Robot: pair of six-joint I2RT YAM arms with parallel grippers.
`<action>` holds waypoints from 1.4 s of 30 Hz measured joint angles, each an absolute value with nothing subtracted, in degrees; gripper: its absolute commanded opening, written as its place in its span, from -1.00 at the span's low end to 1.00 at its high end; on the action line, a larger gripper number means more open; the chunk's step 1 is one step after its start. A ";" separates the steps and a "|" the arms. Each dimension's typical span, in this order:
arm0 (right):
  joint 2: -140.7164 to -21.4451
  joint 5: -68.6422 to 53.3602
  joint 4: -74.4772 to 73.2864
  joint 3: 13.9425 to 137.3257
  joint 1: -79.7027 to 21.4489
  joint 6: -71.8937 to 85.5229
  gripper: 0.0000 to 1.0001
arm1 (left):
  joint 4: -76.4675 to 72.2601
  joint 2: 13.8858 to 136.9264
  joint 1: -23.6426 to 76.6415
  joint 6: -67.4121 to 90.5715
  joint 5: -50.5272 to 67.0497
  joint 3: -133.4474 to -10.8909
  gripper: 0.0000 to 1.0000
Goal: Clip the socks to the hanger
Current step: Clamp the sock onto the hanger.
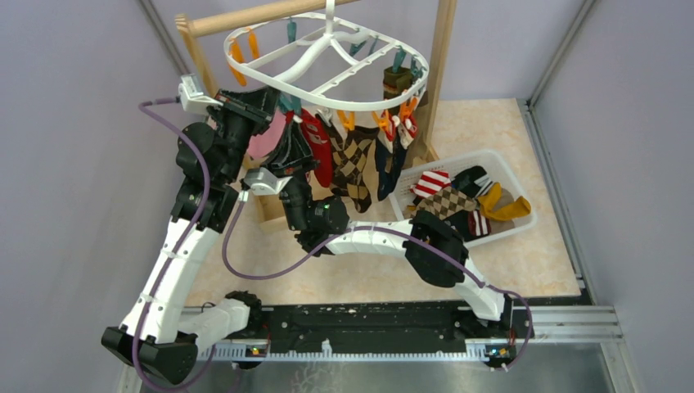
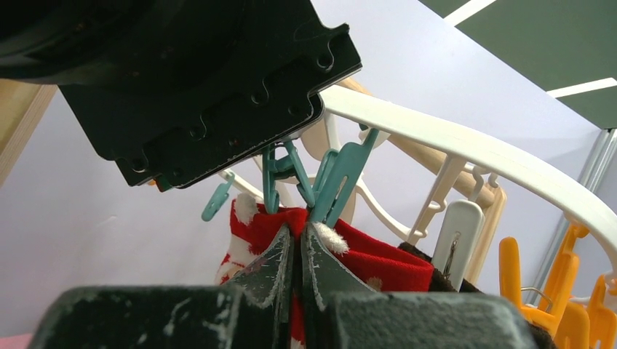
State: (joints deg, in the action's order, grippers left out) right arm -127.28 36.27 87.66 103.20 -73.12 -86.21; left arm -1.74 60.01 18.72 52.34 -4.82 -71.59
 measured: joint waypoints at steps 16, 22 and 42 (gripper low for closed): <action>-128.81 34.92 87.70 105.41 -73.12 -82.65 -1.00 | -0.91 59.81 19.66 52.34 -5.45 -71.96 -1.00; -129.23 34.24 87.68 106.19 -73.10 -82.26 -1.00 | -0.69 59.72 19.70 52.34 -5.45 -72.01 -1.00; -129.93 32.95 87.68 107.81 -73.08 -80.95 -1.00 | 0.08 59.51 20.53 52.14 -6.09 -72.38 -0.68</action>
State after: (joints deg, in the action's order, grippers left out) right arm -129.93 32.95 87.68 107.81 -73.08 -80.95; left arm 0.08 59.51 20.53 52.14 -6.09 -72.38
